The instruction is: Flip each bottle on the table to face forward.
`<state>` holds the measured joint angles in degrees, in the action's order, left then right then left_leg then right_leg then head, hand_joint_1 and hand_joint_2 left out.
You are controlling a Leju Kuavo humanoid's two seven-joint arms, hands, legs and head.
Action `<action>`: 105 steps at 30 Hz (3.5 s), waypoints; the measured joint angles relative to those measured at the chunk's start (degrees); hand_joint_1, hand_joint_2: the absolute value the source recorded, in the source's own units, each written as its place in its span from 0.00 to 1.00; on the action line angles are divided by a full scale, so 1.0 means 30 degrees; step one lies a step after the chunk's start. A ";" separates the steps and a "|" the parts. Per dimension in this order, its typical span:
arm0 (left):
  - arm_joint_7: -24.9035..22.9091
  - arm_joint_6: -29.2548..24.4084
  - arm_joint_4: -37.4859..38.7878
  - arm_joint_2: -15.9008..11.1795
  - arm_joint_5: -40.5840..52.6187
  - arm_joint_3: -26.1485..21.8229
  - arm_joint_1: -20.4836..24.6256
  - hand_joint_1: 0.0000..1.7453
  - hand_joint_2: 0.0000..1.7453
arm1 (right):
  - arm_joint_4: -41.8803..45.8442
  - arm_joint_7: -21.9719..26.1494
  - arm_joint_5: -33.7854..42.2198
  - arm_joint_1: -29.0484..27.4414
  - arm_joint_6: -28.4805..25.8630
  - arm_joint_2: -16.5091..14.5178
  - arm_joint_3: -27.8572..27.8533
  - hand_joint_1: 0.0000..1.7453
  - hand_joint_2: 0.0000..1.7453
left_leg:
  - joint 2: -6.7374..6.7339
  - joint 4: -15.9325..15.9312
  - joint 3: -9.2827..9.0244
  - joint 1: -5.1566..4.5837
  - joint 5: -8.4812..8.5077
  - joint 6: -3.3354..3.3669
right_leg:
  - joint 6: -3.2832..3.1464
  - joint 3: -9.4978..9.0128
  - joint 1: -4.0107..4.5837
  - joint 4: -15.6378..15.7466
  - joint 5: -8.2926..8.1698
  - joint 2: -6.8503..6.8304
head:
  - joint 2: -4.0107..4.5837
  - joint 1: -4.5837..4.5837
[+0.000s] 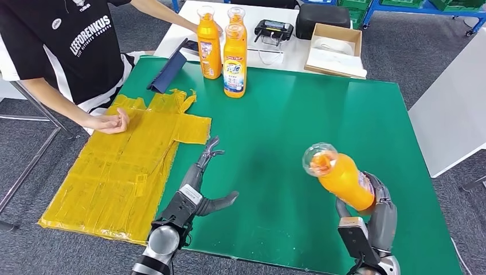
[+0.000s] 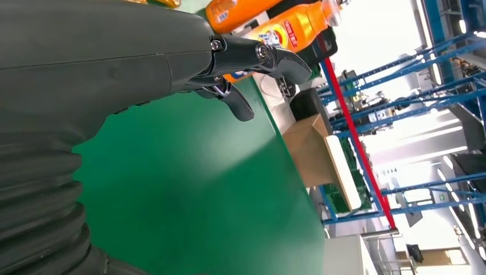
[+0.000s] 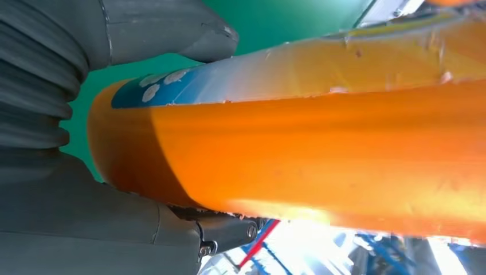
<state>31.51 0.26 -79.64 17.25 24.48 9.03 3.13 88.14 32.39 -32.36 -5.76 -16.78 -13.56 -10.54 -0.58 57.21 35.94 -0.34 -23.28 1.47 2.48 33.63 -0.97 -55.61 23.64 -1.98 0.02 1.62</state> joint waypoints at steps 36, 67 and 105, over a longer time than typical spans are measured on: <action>-0.0425 0.1878 0.1111 0.0007 -0.1544 0.1761 0.1831 0.00 1.00 | -0.8084 0.1297 0.2566 0.4080 0.2709 -0.2542 0.6655 1.00 1.00 | 0.0016 0.0001 0.0065 0.0000 0.0021 -0.0009 | -0.0007 0.0073 -0.0001 -0.0031 -0.0001 -0.0013 | 0.0000 -0.0002; 0.0020 0.3400 0.1606 0.0015 -0.4912 0.1283 0.2132 1.00 1.00 | -1.1908 0.0578 0.4496 0.6152 0.0492 -0.2190 1.2027 0.58 1.00 | 0.0012 0.0002 0.0067 0.0006 0.0023 -0.0011 | -0.0007 0.0085 0.0004 -0.0034 -0.0002 -0.0011 | 0.0000 -0.0009; -1.2062 -1.2734 1.6080 -0.5300 2.1412 0.0410 0.9657 1.00 1.00 | 0.1787 0.0760 0.4595 0.1769 0.1782 -0.1651 0.7903 0.00 1.00 | 0.0029 0.0003 0.0097 0.0020 0.0069 -0.0041 | -0.0013 0.0114 0.0011 -0.0051 -0.0009 -0.0041 | 0.0000 -0.0009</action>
<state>-4.68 -37.94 -31.39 1.34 88.72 10.26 32.10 93.50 34.67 -18.58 -0.45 -11.43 -18.51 13.17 -0.49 57.21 36.23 -0.28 -23.07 1.35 2.44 33.97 -0.93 -55.76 23.62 -2.10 0.02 1.60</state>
